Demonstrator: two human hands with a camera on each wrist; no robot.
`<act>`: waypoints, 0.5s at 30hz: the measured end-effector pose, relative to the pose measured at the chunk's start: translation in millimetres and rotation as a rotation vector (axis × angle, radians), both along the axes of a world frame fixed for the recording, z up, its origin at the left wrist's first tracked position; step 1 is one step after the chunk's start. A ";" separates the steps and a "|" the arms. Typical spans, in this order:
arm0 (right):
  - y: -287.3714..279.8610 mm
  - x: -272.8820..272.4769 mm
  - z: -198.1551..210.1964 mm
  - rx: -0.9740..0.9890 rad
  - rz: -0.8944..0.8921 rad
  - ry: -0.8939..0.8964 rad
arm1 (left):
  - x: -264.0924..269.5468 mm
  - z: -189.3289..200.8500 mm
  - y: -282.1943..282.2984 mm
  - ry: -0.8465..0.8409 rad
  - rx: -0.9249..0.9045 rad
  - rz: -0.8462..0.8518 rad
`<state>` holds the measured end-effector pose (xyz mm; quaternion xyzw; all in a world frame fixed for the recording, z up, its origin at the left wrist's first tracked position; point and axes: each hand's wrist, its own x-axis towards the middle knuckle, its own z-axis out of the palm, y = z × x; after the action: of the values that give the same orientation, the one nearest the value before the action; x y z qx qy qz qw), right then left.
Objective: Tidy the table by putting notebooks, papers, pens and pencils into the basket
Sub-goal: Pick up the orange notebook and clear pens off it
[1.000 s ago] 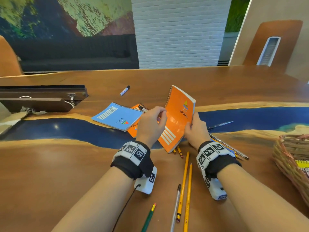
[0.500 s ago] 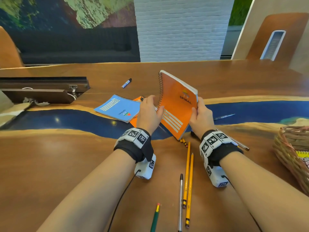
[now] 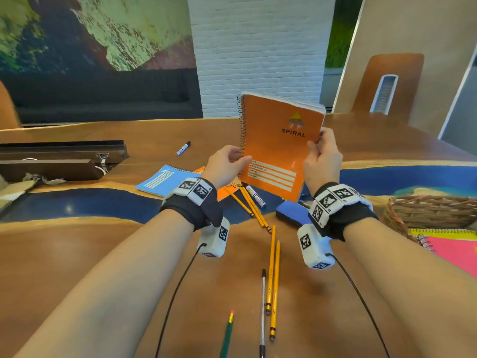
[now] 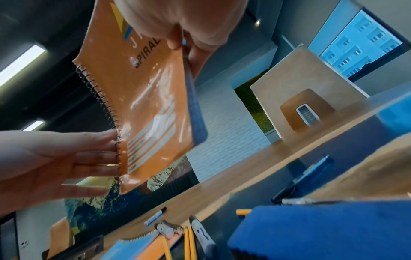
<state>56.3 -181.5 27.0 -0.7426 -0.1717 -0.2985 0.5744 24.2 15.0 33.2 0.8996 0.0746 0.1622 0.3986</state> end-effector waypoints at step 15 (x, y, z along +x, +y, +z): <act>-83.7 -43.6 49.3 -0.003 -0.081 0.214 | -5.1 52.0 -106.6 -0.148 -0.235 -0.193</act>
<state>12.6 -265.2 76.3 -0.7776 -0.0795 -0.2401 0.5756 19.1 -91.6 85.3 0.8352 -0.0232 0.1790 0.5194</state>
